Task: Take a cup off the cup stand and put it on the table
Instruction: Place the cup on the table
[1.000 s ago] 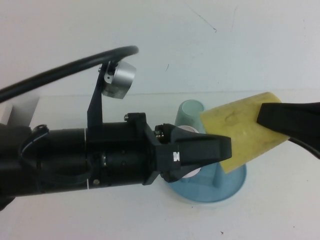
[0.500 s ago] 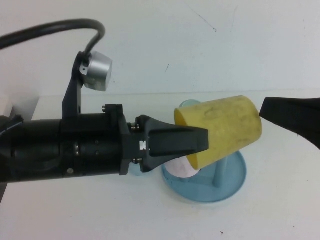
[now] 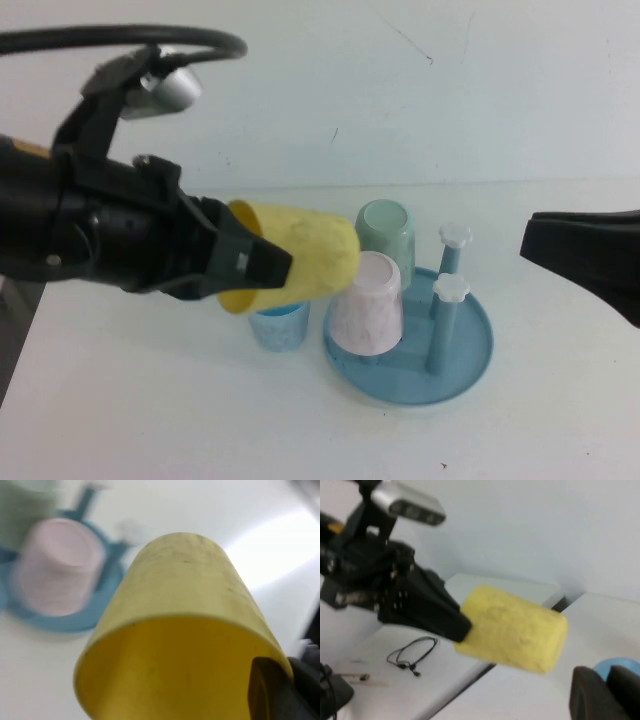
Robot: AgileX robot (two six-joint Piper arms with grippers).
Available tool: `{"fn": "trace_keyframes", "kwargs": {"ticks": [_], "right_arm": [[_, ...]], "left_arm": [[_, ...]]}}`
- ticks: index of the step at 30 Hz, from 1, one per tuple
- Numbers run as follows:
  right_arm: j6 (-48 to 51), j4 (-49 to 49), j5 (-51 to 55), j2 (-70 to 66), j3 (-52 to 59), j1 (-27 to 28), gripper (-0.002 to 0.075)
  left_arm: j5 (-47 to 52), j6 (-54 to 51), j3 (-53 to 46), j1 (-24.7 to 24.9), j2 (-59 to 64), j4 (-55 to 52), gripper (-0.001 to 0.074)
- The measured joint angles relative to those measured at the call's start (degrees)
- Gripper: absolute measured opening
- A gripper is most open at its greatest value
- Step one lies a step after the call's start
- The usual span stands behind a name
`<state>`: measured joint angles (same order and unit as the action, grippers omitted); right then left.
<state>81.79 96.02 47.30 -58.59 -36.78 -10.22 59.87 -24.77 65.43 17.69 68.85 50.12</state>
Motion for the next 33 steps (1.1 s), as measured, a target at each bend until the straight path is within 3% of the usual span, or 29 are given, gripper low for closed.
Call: {"fn": "trace_keyframes", "kwargs": {"ticks": [2,5,11,14,23,33], "right_arm": [[1.0,-2.4,0.6,0.0,0.0,0.0,0.0043],[1.2,-7.9,1.0,0.0,-0.1,0.0,0.0012],[-0.5,-19.5,1.1,0.0,-0.1,0.0,0.0],[-1.2,-23.3,0.2,0.0,-0.1,0.0,-0.0001],[-1.6,-25.0,-1.4,0.0,-0.1,0.0,-0.0001],[-1.7,-25.0,-1.9,0.0,-0.1,0.0,-0.0001]], "left_arm": [[3.0,6.6,5.6,0.0,0.3,-9.9,0.0005],[7.9,12.0,9.9,0.0,0.9,-19.1,0.0005],[11.1,16.1,8.0,0.6,4.9,-24.7,0.0005],[11.1,16.5,6.3,4.3,8.6,-27.8,0.0005],[9.7,20.4,6.0,17.0,21.5,-38.4,0.0005],[6.0,21.7,6.9,17.9,31.5,-41.8,0.0011]]}}
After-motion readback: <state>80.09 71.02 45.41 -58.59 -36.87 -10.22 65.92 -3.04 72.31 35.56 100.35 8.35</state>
